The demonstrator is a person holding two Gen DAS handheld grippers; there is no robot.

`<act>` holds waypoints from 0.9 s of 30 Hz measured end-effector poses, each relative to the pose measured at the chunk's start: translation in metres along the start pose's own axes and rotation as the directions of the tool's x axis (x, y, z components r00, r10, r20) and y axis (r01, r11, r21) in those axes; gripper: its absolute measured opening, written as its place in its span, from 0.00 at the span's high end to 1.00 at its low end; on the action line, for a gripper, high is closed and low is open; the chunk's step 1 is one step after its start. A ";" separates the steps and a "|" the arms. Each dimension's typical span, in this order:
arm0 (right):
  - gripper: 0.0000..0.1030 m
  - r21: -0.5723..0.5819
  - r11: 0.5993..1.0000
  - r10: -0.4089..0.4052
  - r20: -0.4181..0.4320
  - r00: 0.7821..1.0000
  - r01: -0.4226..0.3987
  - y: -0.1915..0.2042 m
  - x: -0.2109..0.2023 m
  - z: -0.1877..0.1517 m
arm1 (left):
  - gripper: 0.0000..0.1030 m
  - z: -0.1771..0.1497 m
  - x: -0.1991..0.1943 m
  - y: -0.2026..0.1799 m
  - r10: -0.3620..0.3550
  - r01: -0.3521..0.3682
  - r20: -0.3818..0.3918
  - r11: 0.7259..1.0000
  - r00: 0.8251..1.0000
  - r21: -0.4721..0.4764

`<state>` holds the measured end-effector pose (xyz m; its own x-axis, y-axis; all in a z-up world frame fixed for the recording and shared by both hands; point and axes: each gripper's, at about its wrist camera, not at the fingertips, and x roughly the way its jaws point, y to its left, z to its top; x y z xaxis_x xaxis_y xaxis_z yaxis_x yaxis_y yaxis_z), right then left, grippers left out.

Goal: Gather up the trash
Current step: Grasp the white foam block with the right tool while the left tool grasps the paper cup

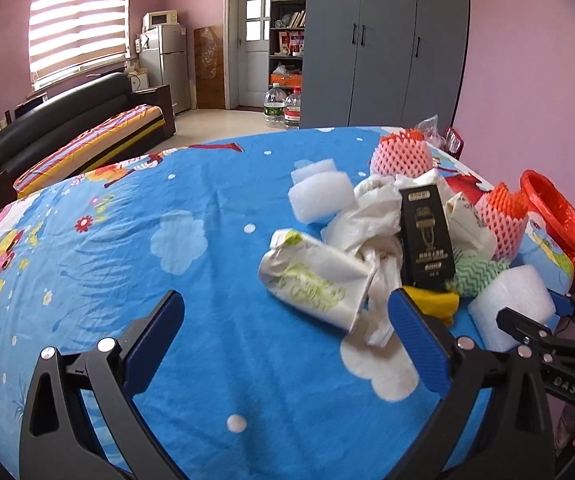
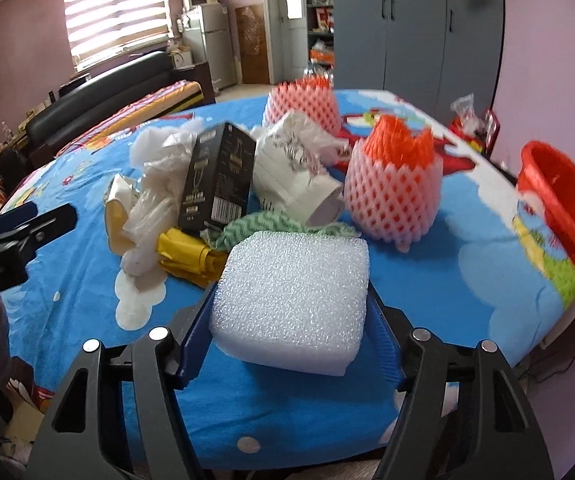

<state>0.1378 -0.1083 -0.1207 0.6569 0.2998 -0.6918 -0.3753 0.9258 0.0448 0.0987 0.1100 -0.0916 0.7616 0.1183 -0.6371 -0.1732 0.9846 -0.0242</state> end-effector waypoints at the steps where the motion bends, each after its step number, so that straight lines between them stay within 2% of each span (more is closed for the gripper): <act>1: 0.36 -0.005 1.000 0.000 0.008 1.000 0.000 -0.001 -0.002 0.001 | 0.10 0.003 0.002 -0.001 0.003 -0.003 0.006 1.000 1.000 -0.009; 5: 0.36 0.015 1.000 0.011 0.030 1.000 -0.011 -0.010 -0.008 0.006 | 0.12 0.016 0.010 -0.004 0.024 -0.023 0.009 0.999 1.000 -0.048; 9: 0.36 0.034 0.999 0.022 0.043 0.999 -0.023 -0.017 -0.012 0.012 | 0.17 0.028 0.024 -0.004 0.011 -0.012 -0.010 0.994 1.000 -0.109; 14: 0.36 0.041 0.999 0.030 0.059 0.998 -0.032 -0.024 -0.017 0.018 | 0.30 0.030 0.044 -0.012 -0.044 0.036 -0.061 0.992 0.997 -0.118; 16: 0.36 0.046 0.998 0.028 0.066 0.997 -0.031 -0.027 -0.020 0.018 | 0.34 0.028 0.049 -0.016 -0.037 0.029 -0.072 0.994 0.997 -0.106; 18: 0.36 0.056 0.998 0.025 0.069 0.997 -0.029 -0.029 -0.021 0.019 | 0.40 0.024 0.052 -0.019 -0.021 0.013 -0.094 0.996 0.995 -0.089; 21: 0.36 0.068 0.997 0.023 0.071 0.997 -0.028 -0.033 -0.021 0.020 | 0.52 0.017 0.053 -0.017 -0.036 0.025 -0.123 0.996 0.992 -0.085; 23: 0.36 0.072 0.997 0.025 0.072 0.997 -0.030 -0.031 -0.022 0.020 | 0.66 0.013 0.051 -0.013 -0.030 0.020 -0.126 0.996 0.992 -0.082; 27: 0.36 0.061 0.998 0.030 0.080 0.996 -0.035 -0.025 -0.025 0.020 | 0.81 0.009 0.043 -0.004 -0.017 0.009 -0.108 0.997 0.994 -0.071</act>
<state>0.1443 -0.1346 -0.0900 0.6953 0.3451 -0.6305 -0.3579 0.9269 0.1126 0.1377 0.1120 -0.1115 0.6924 0.0869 -0.7163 -0.2096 0.9741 -0.0845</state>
